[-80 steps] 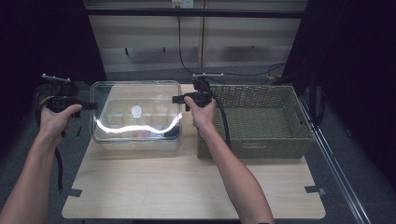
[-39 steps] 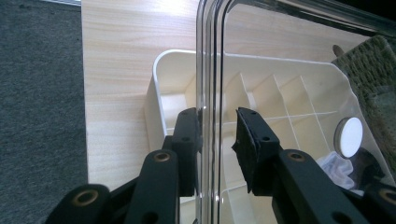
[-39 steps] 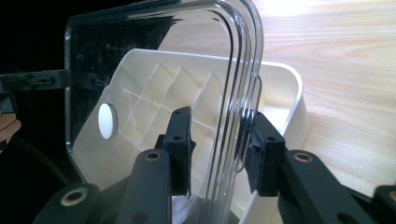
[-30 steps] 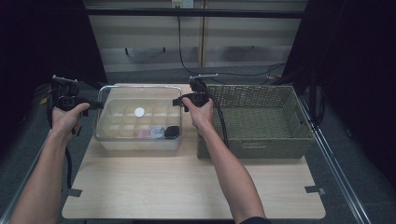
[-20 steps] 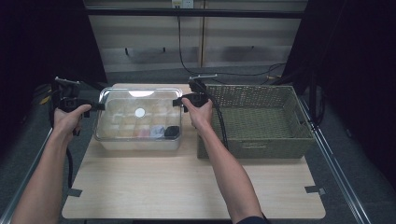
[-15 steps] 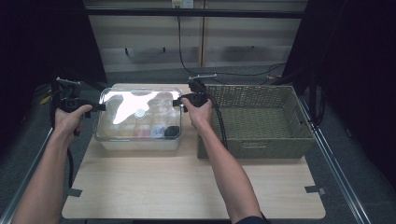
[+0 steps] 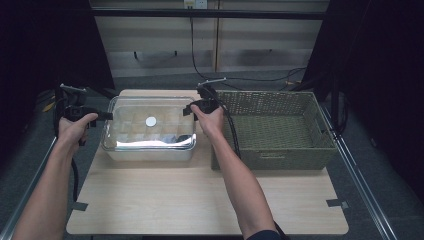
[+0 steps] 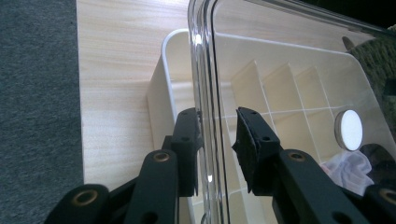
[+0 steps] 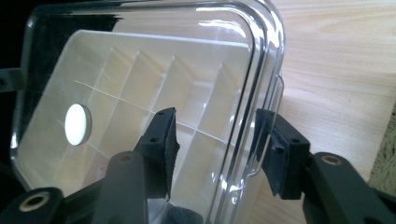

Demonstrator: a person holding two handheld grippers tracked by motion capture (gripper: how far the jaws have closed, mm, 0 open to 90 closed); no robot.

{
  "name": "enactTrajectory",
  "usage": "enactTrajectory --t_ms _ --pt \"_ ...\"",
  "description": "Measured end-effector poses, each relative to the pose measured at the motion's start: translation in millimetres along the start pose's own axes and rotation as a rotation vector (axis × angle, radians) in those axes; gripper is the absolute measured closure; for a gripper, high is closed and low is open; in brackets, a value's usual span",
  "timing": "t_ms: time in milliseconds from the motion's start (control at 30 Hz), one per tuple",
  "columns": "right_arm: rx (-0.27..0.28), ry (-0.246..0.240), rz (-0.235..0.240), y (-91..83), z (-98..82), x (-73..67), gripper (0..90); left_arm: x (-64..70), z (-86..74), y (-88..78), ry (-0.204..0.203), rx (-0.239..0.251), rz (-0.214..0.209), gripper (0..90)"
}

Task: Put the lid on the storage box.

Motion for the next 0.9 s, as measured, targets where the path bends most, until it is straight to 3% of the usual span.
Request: enactTrajectory --t_ms 67,100,133,167,200,233,267,300,333,433,467,533,600,633,700,767,900 --pt "-0.006 -0.005 -0.01 0.9 0.1 -0.7 48.0 -2.0 -0.2 -0.3 -0.006 0.0 -0.01 70.7" --pt "-0.006 -0.004 -0.009 1.4 0.2 -1.2 47.6 -4.5 0.5 -0.7 -0.009 0.013 0.024 72.3" --pt "-0.008 0.001 -0.012 1.9 0.2 -1.4 48.0 -7.6 0.8 -2.2 0.003 0.018 0.042 81.3" --pt "-0.017 -0.001 -0.026 2.6 -0.3 -0.4 47.8 -7.8 0.8 -2.9 -0.006 0.018 0.008 88.5" --pt "-0.027 0.005 -0.019 3.8 -1.1 -0.4 46.7 -1.8 0.3 -3.4 -0.001 0.025 -0.083 86.5" --pt "-0.022 0.003 -0.031 3.8 -0.5 0.1 49.0 -0.6 0.1 -3.5 0.017 0.021 -0.045 81.3" --pt "-0.012 0.004 -0.045 3.5 0.6 0.9 48.7 -3.1 0.2 -3.2 0.046 0.014 0.029 81.2" --pt "-0.015 0.006 -0.046 3.3 0.8 1.4 47.4 -3.7 -0.6 -2.0 0.046 -0.005 0.057 81.3" --pt "-0.021 0.012 -0.048 4.0 0.8 2.3 47.9 -2.2 -1.4 -1.5 0.034 -0.017 0.021 80.8" --pt "-0.019 0.01 -0.032 3.6 1.4 1.0 48.5 -2.4 -2.0 -1.1 0.022 0.004 0.041 74.5" --pt "-0.02 0.007 -0.037 3.9 1.1 0.4 47.8 -4.4 -4.3 -0.9 0.044 -0.017 0.044 74.0" --pt "-0.028 -0.002 -0.054 4.8 0.1 0.6 47.6 -10.1 -5.6 -1.3 0.039 -0.017 0.072 68.0" --pt "-0.03 -0.007 -0.077 4.3 -0.7 1.7 47.2 -14.2 -7.5 -2.5 0.008 -0.007 0.059 66.6" --pt "-0.026 -0.008 -0.072 4.1 -0.4 1.5 47.2 -17.8 -9.4 -3.1 0.013 -0.02 0.066 64.0" --pt "-0.024 0.0 -0.066 3.7 -0.1 2.0 48.4 -19.8 -11.2 -3.4 -0.019 -0.014 0.051 63.1" --pt "-0.024 -0.001 -0.057 3.5 -0.1 1.8 48.7 -22.0 -13.7 -3.4 -0.004 -0.035 0.059 63.0" --pt "-0.027 -0.005 -0.047 3.0 -1.2 1.2 49.5 -21.1 -17.5 -5.0 0.014 -0.052 0.034 59.9"
Point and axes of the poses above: each handheld gripper's, and its own axes: y roughly forward along the jaws, z roughly out of its top, x roughly to its right, the point moved 7 cm from there along y, roughly forward along the jaws, and after that the axes turned 7 degrees about z, right-handed, at the moved point
